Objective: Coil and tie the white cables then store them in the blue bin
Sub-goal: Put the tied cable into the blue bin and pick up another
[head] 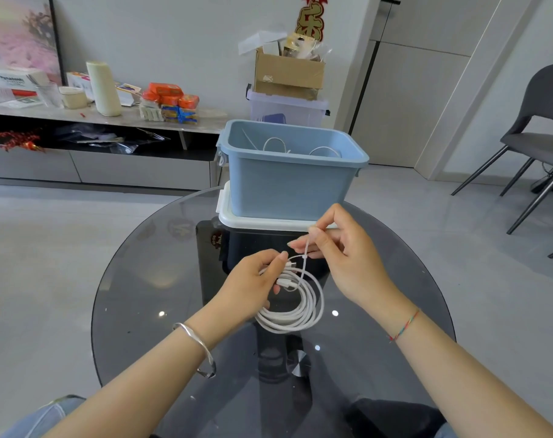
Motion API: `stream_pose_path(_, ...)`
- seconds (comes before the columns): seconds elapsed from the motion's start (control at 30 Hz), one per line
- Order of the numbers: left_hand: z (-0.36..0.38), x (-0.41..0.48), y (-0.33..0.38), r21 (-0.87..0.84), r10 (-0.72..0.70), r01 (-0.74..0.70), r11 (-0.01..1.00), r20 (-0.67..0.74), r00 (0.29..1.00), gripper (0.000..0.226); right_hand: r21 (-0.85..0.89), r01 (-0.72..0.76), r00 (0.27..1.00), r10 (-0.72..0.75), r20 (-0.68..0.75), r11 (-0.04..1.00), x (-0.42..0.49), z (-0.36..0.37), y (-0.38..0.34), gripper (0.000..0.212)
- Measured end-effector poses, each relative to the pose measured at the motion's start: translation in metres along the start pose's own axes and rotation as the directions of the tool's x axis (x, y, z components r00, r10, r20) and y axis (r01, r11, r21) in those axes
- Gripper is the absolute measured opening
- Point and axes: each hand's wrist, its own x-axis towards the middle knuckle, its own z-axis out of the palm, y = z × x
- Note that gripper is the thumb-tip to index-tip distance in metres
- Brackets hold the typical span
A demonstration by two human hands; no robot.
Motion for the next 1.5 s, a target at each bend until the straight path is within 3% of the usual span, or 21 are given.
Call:
stream_pose_path(0.2, -0.001, 0.007, -0.005, 0.071, 0.000, 0.006, 0.997, -0.077, 0.997, 0.036, -0.213, 0.194, 0.977, -0.208, -0.041, 0.958, -0.004, 0.009, -0.002, 0.015)
stream_pose_path(0.33, -0.002, 0.008, -0.006, 0.094, 0.034, -0.023, 0.995, -0.114, 0.993, 0.039, -0.247, 0.260, 0.963, -0.271, -0.012, 0.934, -0.005, 0.015, -0.002, 0.016)
stream_pose_path(0.6, -0.005, 0.009, -0.005, 0.024, -0.039, 0.042, 0.999, -0.103, 0.994, 0.044, -0.094, 0.112, 0.994, -0.111, 0.011, 0.989, -0.002, 0.015, -0.001, 0.015)
stream_pose_path(0.77, -0.006, 0.010, -0.006, -0.020, -0.099, 0.097, 0.995, -0.085, 0.991, 0.044, 0.032, -0.022, 0.993, 0.019, 0.113, 0.999, -0.004, 0.011, 0.004, 0.008)
stream_pose_path(0.87, -0.007, 0.010, -0.006, -0.031, -0.125, 0.124, 0.992, -0.059, 0.990, 0.043, 0.038, -0.028, 0.993, 0.023, 0.113, 0.999, -0.003, 0.009, 0.007, 0.003)
stream_pose_path(1.03, -0.006, 0.010, -0.007, -0.046, -0.166, 0.164, 0.985, -0.042, 0.985, 0.036, -0.015, -0.010, 0.979, 0.013, 0.205, 1.000, -0.003, 0.006, 0.004, 0.022)
stream_pose_path(1.13, -0.007, 0.011, -0.005, -0.105, -0.196, 0.192, 0.976, -0.033, 0.980, 0.037, -0.072, 0.013, 0.973, 0.004, 0.232, 0.997, -0.004, 0.006, 0.006, 0.021)
stream_pose_path(1.23, -0.006, 0.011, -0.006, -0.105, -0.220, 0.216, 0.971, -0.022, 0.975, 0.037, -0.099, 0.075, 0.981, -0.056, 0.188, 0.992, -0.003, 0.008, 0.011, 0.009)
stream_pose_path(1.33, -0.005, 0.011, -0.006, -0.116, -0.240, 0.239, 0.964, 0.006, 0.971, 0.035, -0.176, 0.222, 0.973, -0.206, 0.106, 0.959, -0.002, 0.011, 0.015, 0.003)
stream_pose_path(1.5, -0.006, 0.011, -0.004, -0.062, -0.186, 0.185, 0.981, -0.025, 0.982, 0.034, -0.415, 0.444, 0.891, -0.440, 0.112, 0.794, 0.000, 0.012, 0.015, 0.020)
